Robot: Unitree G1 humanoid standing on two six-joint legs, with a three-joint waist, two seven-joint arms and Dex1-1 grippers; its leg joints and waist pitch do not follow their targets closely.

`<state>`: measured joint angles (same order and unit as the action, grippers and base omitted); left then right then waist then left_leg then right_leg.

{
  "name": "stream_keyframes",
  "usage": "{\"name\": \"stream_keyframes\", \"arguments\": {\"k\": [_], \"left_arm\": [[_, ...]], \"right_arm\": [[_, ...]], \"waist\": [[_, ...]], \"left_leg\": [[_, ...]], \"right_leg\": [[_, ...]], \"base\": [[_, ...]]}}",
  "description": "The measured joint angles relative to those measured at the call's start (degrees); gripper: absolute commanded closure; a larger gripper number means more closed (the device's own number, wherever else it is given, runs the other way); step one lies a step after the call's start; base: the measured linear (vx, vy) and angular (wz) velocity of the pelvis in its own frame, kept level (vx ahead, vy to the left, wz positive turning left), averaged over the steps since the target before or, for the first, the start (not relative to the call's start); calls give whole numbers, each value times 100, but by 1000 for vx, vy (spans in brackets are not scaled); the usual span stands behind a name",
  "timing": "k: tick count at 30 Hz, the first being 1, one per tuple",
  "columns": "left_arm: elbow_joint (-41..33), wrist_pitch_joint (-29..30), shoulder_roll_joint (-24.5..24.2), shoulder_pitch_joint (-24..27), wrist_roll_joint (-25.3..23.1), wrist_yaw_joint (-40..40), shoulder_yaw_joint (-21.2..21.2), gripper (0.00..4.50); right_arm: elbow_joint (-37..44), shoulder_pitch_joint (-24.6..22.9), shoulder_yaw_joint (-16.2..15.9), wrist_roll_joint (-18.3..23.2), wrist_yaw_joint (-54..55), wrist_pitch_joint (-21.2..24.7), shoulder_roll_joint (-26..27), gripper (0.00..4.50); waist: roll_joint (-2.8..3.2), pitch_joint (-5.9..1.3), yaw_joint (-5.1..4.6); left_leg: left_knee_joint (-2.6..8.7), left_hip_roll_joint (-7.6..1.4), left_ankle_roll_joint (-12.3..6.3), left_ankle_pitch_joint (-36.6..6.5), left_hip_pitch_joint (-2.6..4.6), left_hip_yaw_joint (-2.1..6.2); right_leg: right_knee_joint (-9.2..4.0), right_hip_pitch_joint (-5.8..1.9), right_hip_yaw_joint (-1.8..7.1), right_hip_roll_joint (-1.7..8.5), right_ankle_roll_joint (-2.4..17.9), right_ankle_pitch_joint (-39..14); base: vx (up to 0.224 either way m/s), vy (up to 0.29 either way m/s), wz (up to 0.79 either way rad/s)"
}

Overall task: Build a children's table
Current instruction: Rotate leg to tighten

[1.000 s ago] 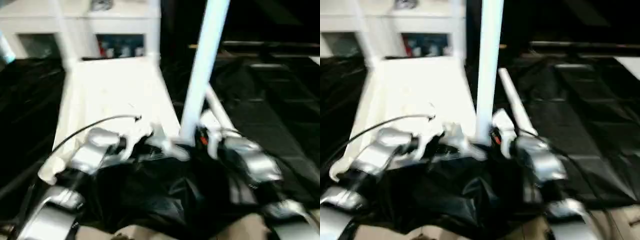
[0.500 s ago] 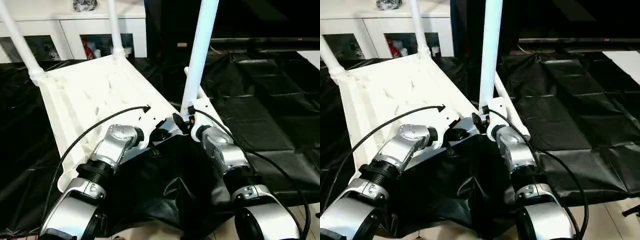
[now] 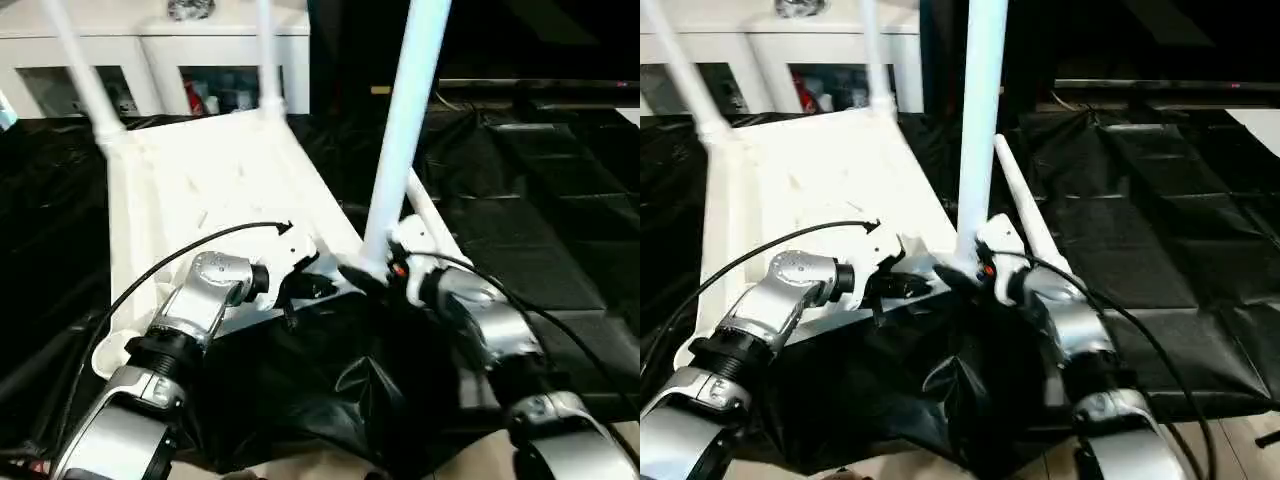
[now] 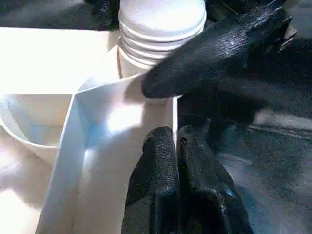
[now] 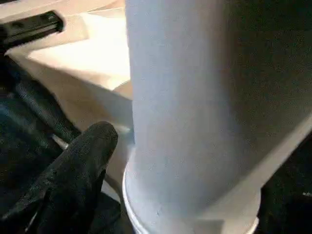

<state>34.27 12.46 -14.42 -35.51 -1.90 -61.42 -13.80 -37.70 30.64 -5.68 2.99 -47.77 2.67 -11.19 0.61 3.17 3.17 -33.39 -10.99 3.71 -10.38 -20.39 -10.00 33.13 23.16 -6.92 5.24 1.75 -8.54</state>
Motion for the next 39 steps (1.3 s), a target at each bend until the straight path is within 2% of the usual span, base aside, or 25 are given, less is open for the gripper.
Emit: {"name": "stream_keyframes", "arguments": {"k": [6,10,19,23,26,30,34,35,39], "left_arm": [[-334,-4,-259,196,111,-631,-118,450],[-412,-31,-344,235,177,-868,-199,450],[-571,-28,-420,349,208,-963,-205,450],[-521,-21,-408,345,203,-777,-179,450],[-354,22,-280,258,98,-398,-125,450],[-129,223,29,77,-28,361,0,450],[-132,378,160,28,-56,706,21,450],[-148,448,201,17,-60,789,29,450],[-186,531,290,14,-80,932,40,450]], "right_arm": [[676,-319,-210,296,-1151,342,-478,57],[835,-340,-301,364,-1538,438,-646,99],[1013,-376,-315,423,-1652,722,-681,169],[935,-384,-219,406,-1339,734,-507,176],[677,-323,-30,345,-635,715,-198,177],[223,-4,225,185,579,722,243,178],[87,76,350,161,1110,663,440,178],[61,87,404,161,1199,651,481,122],[55,89,511,169,1237,647,539,91]], "waist": [[-2,2,69],[-3,2,97],[-7,5,122],[-8,5,95],[-8,4,-4],[-10,3,-142],[-12,2,-147],[-12,2,-138],[-11,2,-121]], "left_leg": [[-3,-2,-1,0,-6,0],[-12,-2,-1,0,-9,1],[-10,-2,-1,-1,-9,1],[-14,-3,0,1,-4,2],[-20,-2,0,2,7,1],[-29,-1,1,3,9,2],[-19,-1,1,0,8,2],[-14,-1,1,0,8,2],[-8,-1,0,-1,5,2]], "right_leg": [[1,0,0,0,-1,-1],[1,-1,1,0,-1,-1],[1,0,0,0,-4,-2],[5,-2,0,0,-4,-1],[5,-9,2,0,-4,-1],[3,-10,2,0,-4,-1],[2,-10,2,0,-4,-1],[2,-9,2,0,-4,-1],[2,-7,1,0,-5,-1]], "base": [[0,0,0],[0,0,0],[0,0,0],[0,0,0],[0,0,0],[0,0,0],[0,0,0],[0,0,0],[0,0,0]]}}
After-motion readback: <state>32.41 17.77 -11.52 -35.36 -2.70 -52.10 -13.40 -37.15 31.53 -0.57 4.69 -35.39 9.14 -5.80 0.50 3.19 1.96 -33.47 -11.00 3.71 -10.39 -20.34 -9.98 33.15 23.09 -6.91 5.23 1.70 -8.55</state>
